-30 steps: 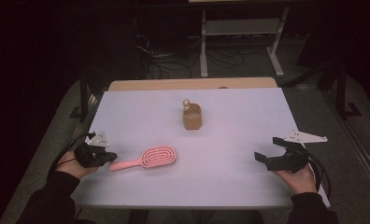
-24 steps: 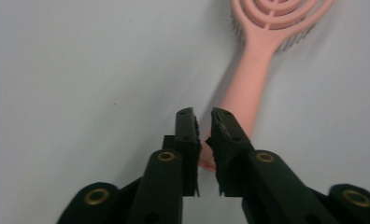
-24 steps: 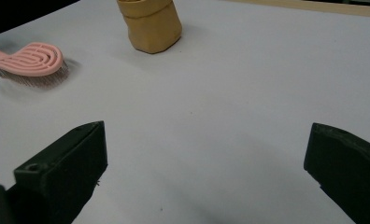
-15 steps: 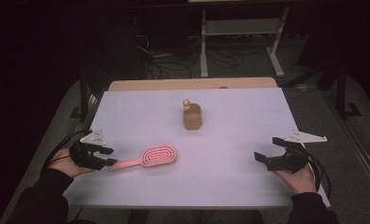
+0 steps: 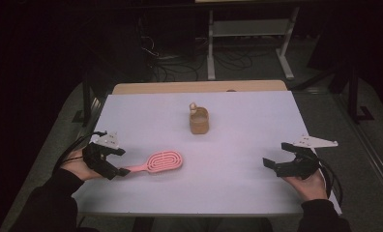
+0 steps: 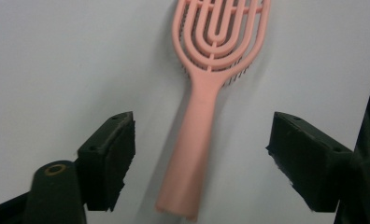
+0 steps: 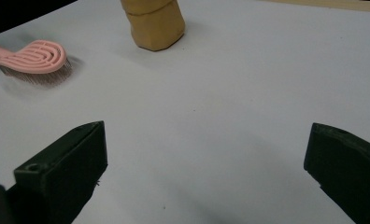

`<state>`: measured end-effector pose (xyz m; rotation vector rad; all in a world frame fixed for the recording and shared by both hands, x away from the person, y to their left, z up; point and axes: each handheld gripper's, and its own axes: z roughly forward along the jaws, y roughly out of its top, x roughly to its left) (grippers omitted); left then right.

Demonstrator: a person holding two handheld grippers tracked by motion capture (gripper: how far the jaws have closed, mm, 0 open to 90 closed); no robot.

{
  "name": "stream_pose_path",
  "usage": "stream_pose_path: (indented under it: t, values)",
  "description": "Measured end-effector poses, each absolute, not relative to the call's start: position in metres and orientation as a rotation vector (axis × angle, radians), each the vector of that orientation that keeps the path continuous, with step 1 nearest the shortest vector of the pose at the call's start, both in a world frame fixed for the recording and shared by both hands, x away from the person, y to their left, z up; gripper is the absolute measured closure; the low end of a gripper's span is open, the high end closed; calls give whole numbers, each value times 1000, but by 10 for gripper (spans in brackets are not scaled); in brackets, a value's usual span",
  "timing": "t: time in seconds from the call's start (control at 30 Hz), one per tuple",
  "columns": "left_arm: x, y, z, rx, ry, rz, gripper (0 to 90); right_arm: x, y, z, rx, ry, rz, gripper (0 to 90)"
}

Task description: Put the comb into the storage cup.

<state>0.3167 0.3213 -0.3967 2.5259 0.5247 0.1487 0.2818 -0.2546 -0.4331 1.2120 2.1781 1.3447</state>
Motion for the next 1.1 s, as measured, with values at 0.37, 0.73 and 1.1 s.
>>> stream_pose_path:
  t: [0.37, 0.73, 1.1]
  values:
    - [329, 302, -413, 2582, 505, 177, 20, 282, -255, -433, 1208, 2179, 1346, 0]
    - [329, 292, -430, 2629, 480, 133, 0, 282, -255, -433, 1208, 2183, 1345, 0]
    - [331, 281, -443, 2684, 424, 96, 70, 282, -255, -434, 1208, 2189, 1341, 0]
